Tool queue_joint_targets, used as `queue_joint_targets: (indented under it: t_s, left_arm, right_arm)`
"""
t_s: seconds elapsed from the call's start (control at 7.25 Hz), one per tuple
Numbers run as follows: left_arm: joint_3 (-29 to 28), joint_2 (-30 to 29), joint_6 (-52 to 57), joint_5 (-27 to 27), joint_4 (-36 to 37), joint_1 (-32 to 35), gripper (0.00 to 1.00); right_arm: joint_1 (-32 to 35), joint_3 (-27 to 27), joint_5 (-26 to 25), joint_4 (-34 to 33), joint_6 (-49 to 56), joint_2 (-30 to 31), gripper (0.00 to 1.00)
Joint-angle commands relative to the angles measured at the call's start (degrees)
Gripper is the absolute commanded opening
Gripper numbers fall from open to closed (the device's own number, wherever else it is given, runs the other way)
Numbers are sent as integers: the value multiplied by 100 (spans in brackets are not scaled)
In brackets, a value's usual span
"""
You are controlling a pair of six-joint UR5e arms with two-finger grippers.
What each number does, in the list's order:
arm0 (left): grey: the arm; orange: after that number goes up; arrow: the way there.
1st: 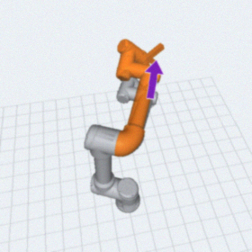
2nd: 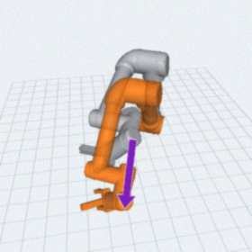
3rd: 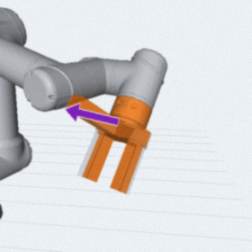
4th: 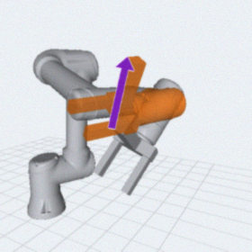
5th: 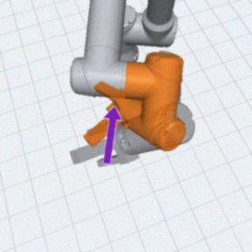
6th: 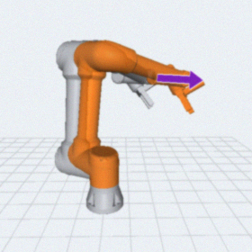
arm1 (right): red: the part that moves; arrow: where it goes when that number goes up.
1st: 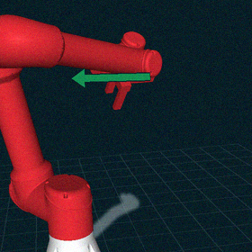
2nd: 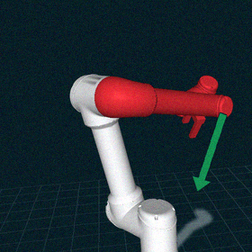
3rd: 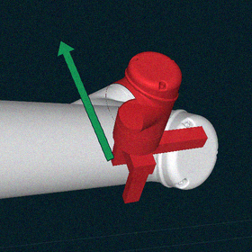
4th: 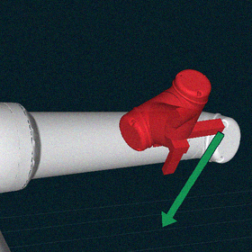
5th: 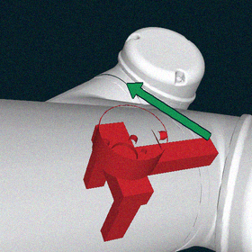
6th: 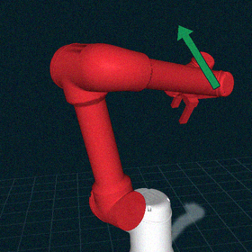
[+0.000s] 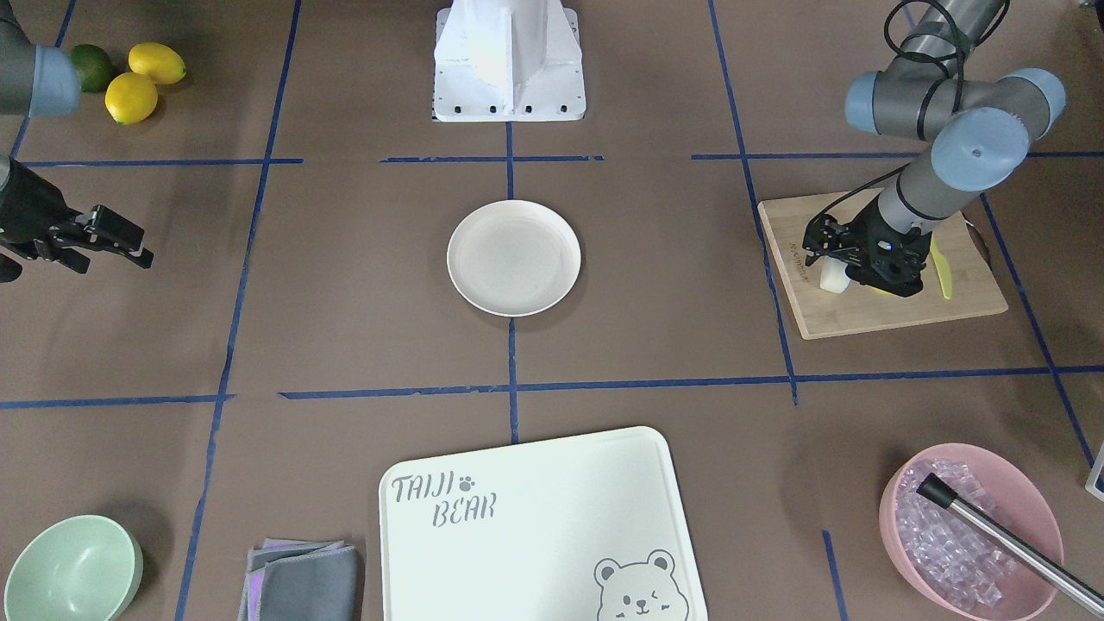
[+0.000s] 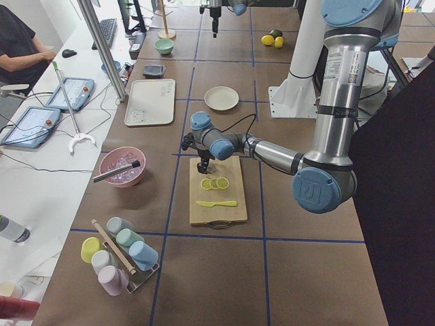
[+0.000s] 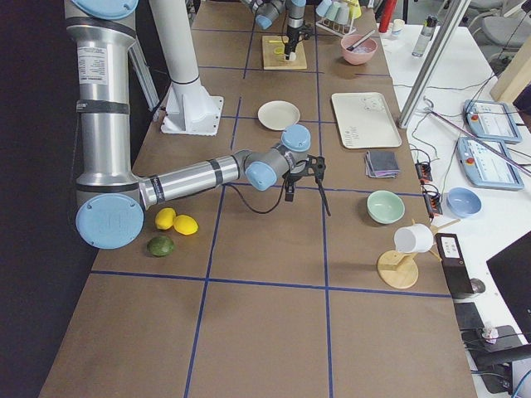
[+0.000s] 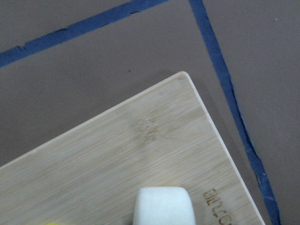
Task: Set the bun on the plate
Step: 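Lower the left gripper onto the white bun on the cutting board and grasp it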
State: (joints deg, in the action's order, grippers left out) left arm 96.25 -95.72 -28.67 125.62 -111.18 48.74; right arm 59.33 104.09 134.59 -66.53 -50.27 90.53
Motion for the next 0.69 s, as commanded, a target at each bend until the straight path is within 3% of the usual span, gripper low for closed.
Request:
queue_joint_targets:
  t_s: [0.0, 0.14, 0.28, 0.41, 0.55]
  left_arm:
    - [-1, 9, 27, -3, 0, -13, 49]
    - [25, 9, 10, 6, 0, -13, 38]
    - [104, 9, -25, 6, 0, -13, 33]
    - [104, -34, -16, 6, 0, -5, 31]
    - [548, -70, -77, 41, 52, -13, 31]
  right_arm:
    - [0, -3, 6, 0, 0, -9, 100]
    - [0, -12, 6, 0, 0, -1, 100]
    - [0, -3, 6, 9, 0, 8, 100]
    - [0, -3, 6, 9, 0, 8, 100]
    - [0, -12, 6, 9, 0, 17, 100]
